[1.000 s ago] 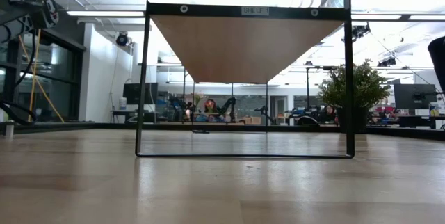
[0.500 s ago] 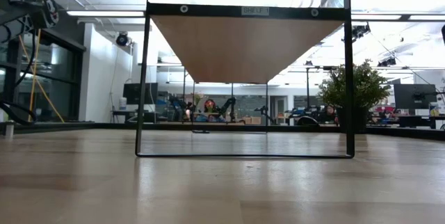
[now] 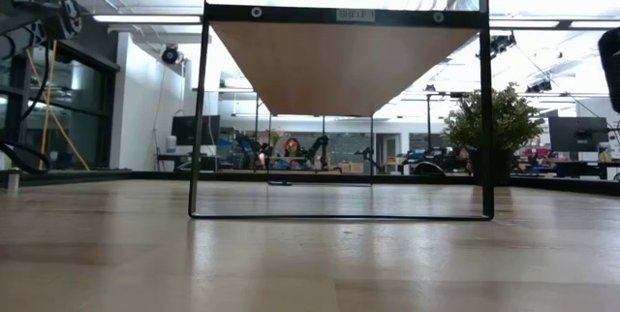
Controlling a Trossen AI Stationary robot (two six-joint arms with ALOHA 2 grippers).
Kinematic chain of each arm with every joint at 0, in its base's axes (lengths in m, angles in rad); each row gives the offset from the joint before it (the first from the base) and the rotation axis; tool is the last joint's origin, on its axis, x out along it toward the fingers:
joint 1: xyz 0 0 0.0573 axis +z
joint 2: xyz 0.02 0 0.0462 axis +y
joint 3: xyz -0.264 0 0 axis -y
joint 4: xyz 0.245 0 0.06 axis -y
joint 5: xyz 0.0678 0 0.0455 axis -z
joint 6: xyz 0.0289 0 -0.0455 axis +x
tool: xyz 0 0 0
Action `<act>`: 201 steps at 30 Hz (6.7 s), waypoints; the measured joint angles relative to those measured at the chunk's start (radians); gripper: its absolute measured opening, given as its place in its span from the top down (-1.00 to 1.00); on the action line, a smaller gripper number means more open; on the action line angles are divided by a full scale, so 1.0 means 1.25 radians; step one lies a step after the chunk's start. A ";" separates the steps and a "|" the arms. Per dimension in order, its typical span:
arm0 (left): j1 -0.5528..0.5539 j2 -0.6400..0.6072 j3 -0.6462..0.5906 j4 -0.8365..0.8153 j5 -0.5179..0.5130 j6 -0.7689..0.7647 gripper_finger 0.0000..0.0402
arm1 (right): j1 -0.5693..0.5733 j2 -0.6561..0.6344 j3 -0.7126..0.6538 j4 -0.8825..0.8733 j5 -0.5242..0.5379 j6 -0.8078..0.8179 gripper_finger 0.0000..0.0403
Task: Pick and place flowers into a vace then onto a shelf
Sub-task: Put the right transparent vase with the flowers on the shelf
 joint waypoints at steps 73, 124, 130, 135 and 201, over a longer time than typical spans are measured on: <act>0.000 0.000 0.000 0.000 0.000 0.000 -0.16 | -0.059 0.000 -0.001 0.011 -0.025 0.024 -0.67; 0.000 0.000 0.000 0.000 0.000 0.000 -0.16 | -0.060 0.000 -0.001 0.009 -0.031 0.077 0.02; 0.000 0.000 0.000 0.000 0.000 0.000 -0.16 | -0.060 -0.001 0.000 0.011 -0.030 0.078 0.12; 0.000 0.000 0.000 0.000 0.000 0.000 -0.16 | -0.060 -0.001 0.000 0.011 -0.030 0.076 0.08; 0.000 0.000 0.000 0.000 0.000 0.000 -0.16 | -0.112 -0.268 0.605 -0.952 0.099 0.073 0.21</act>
